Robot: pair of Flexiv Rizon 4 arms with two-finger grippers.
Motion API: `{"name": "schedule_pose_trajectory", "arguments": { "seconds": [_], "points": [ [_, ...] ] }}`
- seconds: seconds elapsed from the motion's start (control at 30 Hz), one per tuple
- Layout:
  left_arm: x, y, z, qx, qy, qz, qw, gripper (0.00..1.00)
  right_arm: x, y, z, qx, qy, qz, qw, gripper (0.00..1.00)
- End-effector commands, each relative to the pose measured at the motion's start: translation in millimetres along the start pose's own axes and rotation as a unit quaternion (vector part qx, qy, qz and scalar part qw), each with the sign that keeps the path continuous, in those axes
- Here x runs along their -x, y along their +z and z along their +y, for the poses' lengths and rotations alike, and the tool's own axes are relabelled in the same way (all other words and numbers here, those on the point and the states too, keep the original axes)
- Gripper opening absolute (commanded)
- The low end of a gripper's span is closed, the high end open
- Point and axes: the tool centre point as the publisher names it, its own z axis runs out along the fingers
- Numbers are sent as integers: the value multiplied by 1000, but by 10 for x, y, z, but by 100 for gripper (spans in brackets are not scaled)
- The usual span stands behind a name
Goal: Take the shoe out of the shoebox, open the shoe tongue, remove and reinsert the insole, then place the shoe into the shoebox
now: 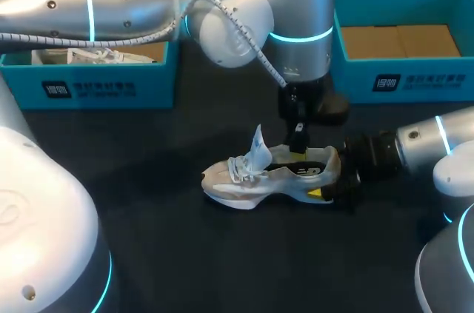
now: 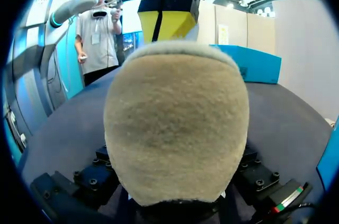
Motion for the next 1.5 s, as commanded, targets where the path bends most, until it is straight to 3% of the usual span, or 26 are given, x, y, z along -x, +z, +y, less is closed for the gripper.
{"name": "schedule_pose_trajectory", "arguments": {
  "seconds": [0.03, 0.43, 0.7, 0.73, 0.8, 0.87, 1.13, 1.23, 1.27, 1.4, 1.47, 1.5],
  "points": [
    [22, 158, -29, 7, -2, 1, 1000, 0, -10, 13, -1, -1, 0, -1, 1000, 0],
    [39, 486, 29, 5, -27, 7, 1000, 0, -10, 13, -1, -1, 0, -1, 1000, 0],
    [-28, 552, 113, -5, -30, 26, 999, 0, -10, 13, -1, -1, 0, -1, 1000, 0],
    [-34, 563, 117, -5, -30, 31, 999, 2, -10, 13, -1, -1, 0, -1, 1000, 0],
    [-43, 578, 123, -7, -28, 35, 999, 27, -10, 13, -1, -1, 0, -1, 1000, 0],
    [-45, 600, 117, -7, -24, 42, 999, 35, -10, 13, -1, -1, 0, -1, 1000, 0],
    [-17, 672, 108, 1, -22, 40, 999, 39, -10, 13, -1, -1, 0, -1, 1000, 0],
    [17, 713, 126, 5, -24, 26, 999, 50, -10, 13, -1, -1, 0, -1, 1000, 0],
    [30, 727, 134, 8, -24, 21, 999, 64, -10, 13, -1, -1, 0, -1, 1000, 0],
    [62, 765, 164, 8, -27, -1, 1000, 75, -10, 13, -1, -1, 0, -1, 1000, 0],
    [78, 785, 174, 7, -28, -6, 1000, 94, -10, 13, -1, -1, 0, -1, 1000, 0],
    [91, 799, 176, 7, -28, -6, 1000, 95, -10, 13, -1, -1, 0, -1, 1000, 0]
  ]
}}
